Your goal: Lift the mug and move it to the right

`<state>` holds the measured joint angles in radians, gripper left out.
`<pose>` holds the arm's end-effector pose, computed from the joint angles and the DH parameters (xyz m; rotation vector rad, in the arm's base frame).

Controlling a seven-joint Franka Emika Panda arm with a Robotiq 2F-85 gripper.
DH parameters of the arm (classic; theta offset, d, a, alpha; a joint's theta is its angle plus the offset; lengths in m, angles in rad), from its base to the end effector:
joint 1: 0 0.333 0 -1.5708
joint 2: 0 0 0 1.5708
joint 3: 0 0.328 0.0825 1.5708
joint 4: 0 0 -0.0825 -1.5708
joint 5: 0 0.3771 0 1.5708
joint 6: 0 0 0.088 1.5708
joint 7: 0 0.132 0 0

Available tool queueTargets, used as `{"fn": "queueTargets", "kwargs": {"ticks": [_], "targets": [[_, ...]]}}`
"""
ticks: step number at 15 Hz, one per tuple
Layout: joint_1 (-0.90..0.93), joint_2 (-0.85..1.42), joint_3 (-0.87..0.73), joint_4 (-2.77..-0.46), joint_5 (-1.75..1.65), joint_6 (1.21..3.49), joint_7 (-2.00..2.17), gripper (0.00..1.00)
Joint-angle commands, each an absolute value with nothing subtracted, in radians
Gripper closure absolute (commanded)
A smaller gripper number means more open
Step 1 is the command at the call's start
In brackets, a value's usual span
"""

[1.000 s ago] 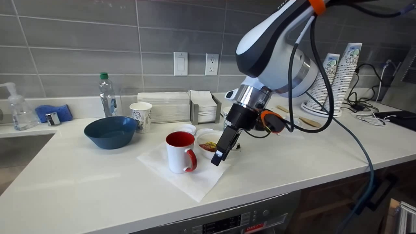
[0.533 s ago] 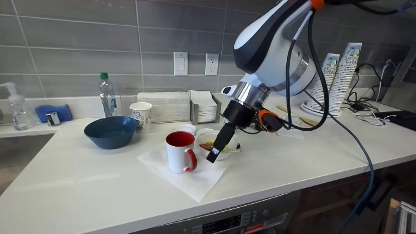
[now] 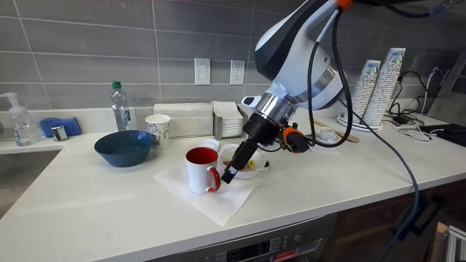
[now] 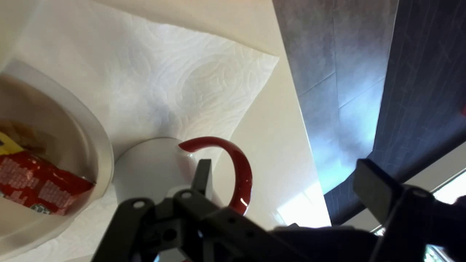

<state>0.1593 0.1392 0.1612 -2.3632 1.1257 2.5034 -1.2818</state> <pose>0.4818 0.1683 0.2648 -2.3815 -0.8159 -0.3961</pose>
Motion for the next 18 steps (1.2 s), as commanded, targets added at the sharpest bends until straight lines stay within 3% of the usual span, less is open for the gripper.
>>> {"fn": "queueTargets", "kwargs": {"ticks": [1,11,12,13,18], "targets": [[0.145,0.195,0.173,-2.327,1.176,2.489,-1.393,0.00],[0.147,0.259,0.179,-2.276,1.353,2.449,-1.642,0.00],[0.148,0.261,0.177,-2.273,1.363,2.443,-1.656,0.08],[0.149,0.262,0.176,-2.271,1.374,2.436,-1.670,0.26],[0.151,0.268,0.169,-2.271,1.397,2.437,-1.710,0.62]]}}
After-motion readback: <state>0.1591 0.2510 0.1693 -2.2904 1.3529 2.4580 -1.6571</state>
